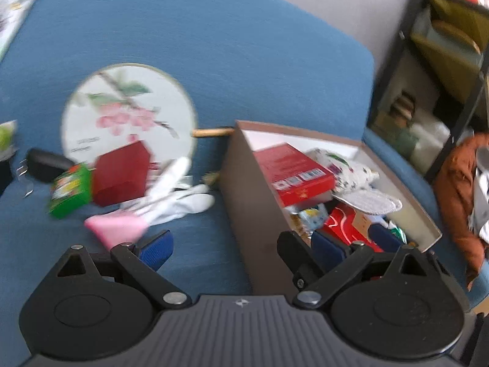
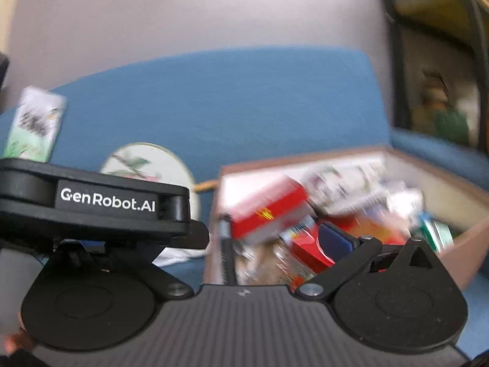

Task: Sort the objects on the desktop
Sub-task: 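Move the left tool back toward the green snack box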

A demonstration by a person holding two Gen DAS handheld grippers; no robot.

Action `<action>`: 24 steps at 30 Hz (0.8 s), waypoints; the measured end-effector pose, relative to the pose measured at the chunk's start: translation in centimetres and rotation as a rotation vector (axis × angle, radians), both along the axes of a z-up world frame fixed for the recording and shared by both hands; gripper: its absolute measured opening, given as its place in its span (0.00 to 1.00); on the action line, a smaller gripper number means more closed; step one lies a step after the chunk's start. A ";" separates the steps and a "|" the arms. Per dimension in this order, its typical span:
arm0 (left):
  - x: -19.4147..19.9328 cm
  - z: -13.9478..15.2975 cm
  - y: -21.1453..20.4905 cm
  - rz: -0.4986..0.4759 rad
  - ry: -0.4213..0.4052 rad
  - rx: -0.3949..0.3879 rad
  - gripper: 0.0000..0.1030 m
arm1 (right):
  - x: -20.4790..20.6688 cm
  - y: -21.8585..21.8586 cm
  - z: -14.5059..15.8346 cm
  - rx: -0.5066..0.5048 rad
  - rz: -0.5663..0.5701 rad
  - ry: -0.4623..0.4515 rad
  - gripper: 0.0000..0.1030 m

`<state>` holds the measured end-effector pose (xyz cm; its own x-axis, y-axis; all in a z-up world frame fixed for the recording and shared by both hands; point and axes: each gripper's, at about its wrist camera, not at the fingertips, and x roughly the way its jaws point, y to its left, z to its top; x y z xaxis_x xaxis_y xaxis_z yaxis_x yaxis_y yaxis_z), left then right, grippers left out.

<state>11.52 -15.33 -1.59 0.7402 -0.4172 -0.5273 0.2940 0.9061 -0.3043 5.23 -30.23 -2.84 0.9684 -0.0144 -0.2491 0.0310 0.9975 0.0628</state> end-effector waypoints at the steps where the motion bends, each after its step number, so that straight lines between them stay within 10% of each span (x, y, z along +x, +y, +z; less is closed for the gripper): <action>1: -0.7 -0.1 1.0 0.021 -0.006 -0.007 0.97 | -0.3 1.0 0.1 -0.040 0.028 -0.022 0.98; 6: -4.4 -1.6 6.2 0.113 -0.056 0.046 0.97 | -2.1 7.0 -0.5 -0.264 0.206 -0.099 0.98; 13: -6.2 -6.0 12.3 0.205 0.058 0.096 0.96 | -2.3 13.2 -4.4 -0.292 0.458 0.067 0.98; 24: -0.2 -4.9 15.4 0.162 0.038 0.042 0.96 | 1.1 13.6 -6.8 -0.243 0.450 0.252 0.98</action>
<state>11.29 0.07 -6.49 0.7754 -0.2707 -0.5705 0.1316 0.9529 -0.2733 6.35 -16.64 -9.62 0.8034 0.3001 -0.5143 -0.4163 0.9007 -0.1246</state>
